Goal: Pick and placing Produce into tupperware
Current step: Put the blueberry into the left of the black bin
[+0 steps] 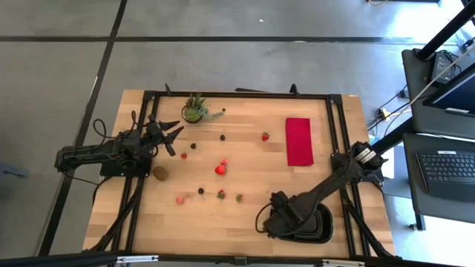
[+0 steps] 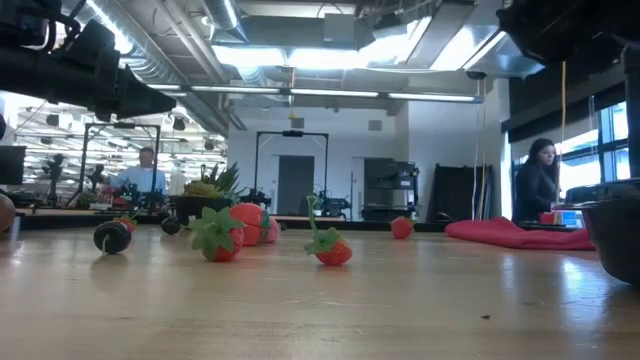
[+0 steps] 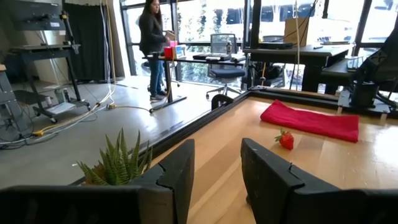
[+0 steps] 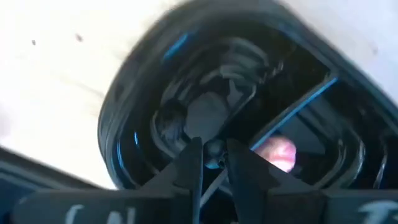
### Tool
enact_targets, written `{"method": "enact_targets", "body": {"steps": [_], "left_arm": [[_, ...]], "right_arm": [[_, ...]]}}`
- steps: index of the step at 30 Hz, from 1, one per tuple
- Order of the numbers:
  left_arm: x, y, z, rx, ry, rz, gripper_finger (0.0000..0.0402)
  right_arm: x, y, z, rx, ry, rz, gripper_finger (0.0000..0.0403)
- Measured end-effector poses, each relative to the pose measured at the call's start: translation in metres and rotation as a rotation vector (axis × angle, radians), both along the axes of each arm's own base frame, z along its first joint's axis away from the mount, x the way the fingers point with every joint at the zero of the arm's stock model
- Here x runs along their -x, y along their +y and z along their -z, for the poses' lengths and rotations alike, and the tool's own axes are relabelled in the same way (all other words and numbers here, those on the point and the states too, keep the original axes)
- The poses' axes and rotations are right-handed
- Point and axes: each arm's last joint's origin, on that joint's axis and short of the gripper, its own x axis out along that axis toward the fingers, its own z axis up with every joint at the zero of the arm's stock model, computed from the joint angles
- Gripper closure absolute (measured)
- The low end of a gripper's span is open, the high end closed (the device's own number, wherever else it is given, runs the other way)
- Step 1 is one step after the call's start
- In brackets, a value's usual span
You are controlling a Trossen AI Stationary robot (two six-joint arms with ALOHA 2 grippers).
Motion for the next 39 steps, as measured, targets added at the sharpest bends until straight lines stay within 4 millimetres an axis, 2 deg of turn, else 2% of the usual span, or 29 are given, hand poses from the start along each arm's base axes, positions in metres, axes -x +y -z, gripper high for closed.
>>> {"method": "enact_targets", "body": {"steps": [25,39], "left_arm": [[0.0,0.0,-0.0003,-0.002,-0.002,0.0,0.0278],[0.0,0.0,-0.0003,-0.002,-0.002,0.0,0.0278]], "right_arm": [[0.0001,-0.0003,0.0,0.004,0.0,-0.004,0.0332],[0.0001,-0.0003,0.0,0.005,-0.001,-0.004,0.0268]]}}
